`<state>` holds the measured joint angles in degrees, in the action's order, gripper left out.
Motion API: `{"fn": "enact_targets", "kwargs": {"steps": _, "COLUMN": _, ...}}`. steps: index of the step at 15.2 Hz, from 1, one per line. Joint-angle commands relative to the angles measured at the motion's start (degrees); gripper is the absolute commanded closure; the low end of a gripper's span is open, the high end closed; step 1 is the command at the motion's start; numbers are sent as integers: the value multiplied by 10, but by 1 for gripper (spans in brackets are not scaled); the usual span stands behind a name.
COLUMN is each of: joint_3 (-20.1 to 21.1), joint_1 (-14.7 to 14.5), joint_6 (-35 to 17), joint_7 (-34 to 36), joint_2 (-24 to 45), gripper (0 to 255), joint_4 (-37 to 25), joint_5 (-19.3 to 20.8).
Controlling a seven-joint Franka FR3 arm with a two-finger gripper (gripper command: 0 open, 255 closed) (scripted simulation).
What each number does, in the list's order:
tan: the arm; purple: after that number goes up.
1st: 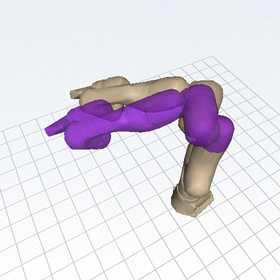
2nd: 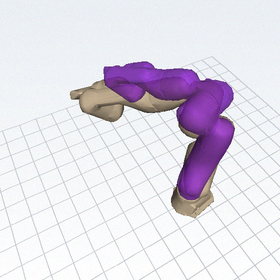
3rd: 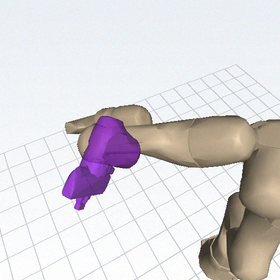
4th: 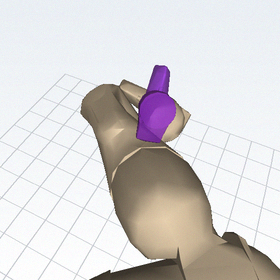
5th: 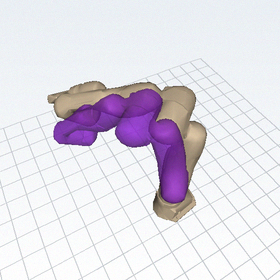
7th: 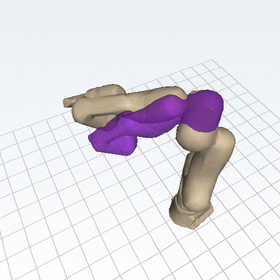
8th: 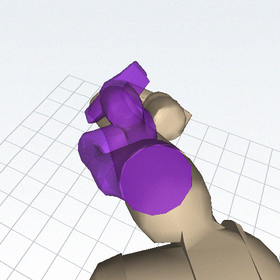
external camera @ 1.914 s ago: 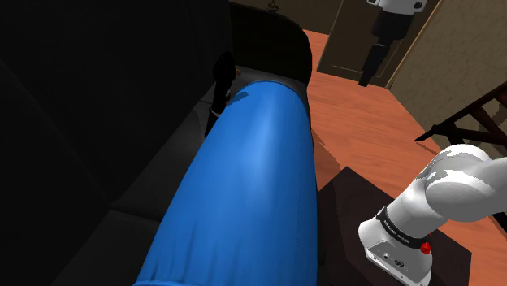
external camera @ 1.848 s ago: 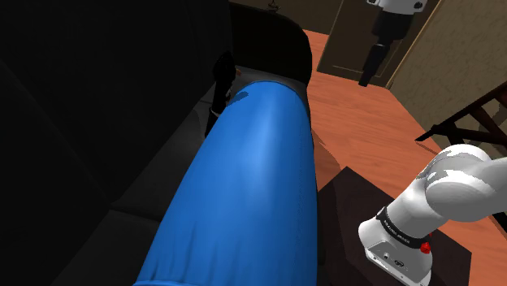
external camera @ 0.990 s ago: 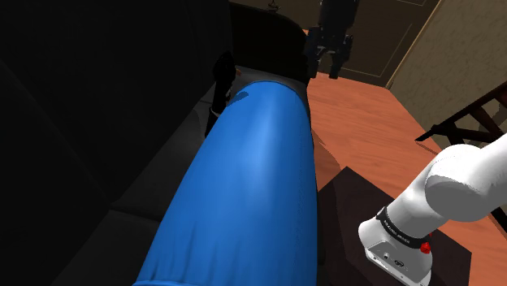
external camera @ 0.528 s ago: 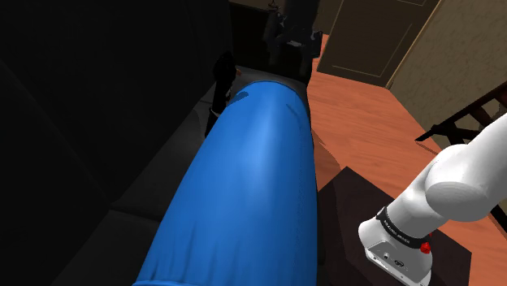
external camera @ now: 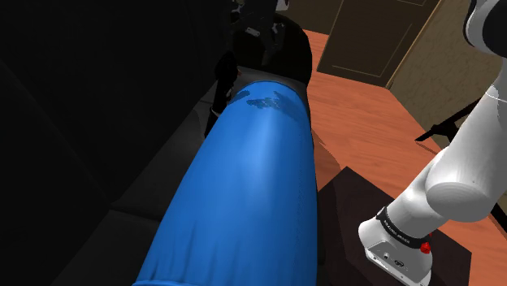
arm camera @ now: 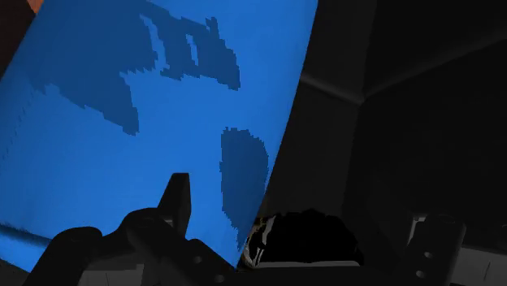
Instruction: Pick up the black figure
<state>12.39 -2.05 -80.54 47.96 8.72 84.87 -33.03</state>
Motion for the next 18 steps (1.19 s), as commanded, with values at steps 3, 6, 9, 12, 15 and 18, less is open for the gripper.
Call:
{"fn": "enact_targets", "kwargs": {"steps": 3, "joint_3": 1, "joint_1": -3, "joint_6": -5, "joint_7": 67, "joint_2": 80, "gripper": 0, "joint_4": -89, "joint_5": -37}}
{"fn": "enact_targets", "kwargs": {"steps": 6, "joint_3": 0, "joint_1": -4, "joint_6": -24, "joint_7": 52, "joint_2": 75, "gripper": 0, "joint_4": -60, "joint_5": -36}}
{"fn": "enact_targets", "kwargs": {"steps": 9, "joint_3": 0, "joint_1": -4, "joint_6": -42, "joint_7": 39, "joint_2": 72, "gripper": 0, "joint_4": -35, "joint_5": -35}}
{"fn": "enact_targets", "kwargs": {"steps": 12, "joint_3": -1, "joint_1": -5, "joint_6": -51, "joint_7": 32, "joint_2": 71, "gripper": 0, "joint_4": -22, "joint_5": -35}}
{"fn": "enact_targets", "kwargs": {"steps": 15, "joint_3": -1, "joint_1": -4, "joint_6": -52, "joint_7": 32, "joint_2": 70, "gripper": 255, "joint_4": -20, "joint_5": -35}}
{"fn": "enact_targets", "kwargs": {"steps": 18, "joint_3": -1, "joint_1": -4, "joint_6": -51, "joint_7": 31, "joint_2": 70, "gripper": 255, "joint_4": -21, "joint_5": -35}}
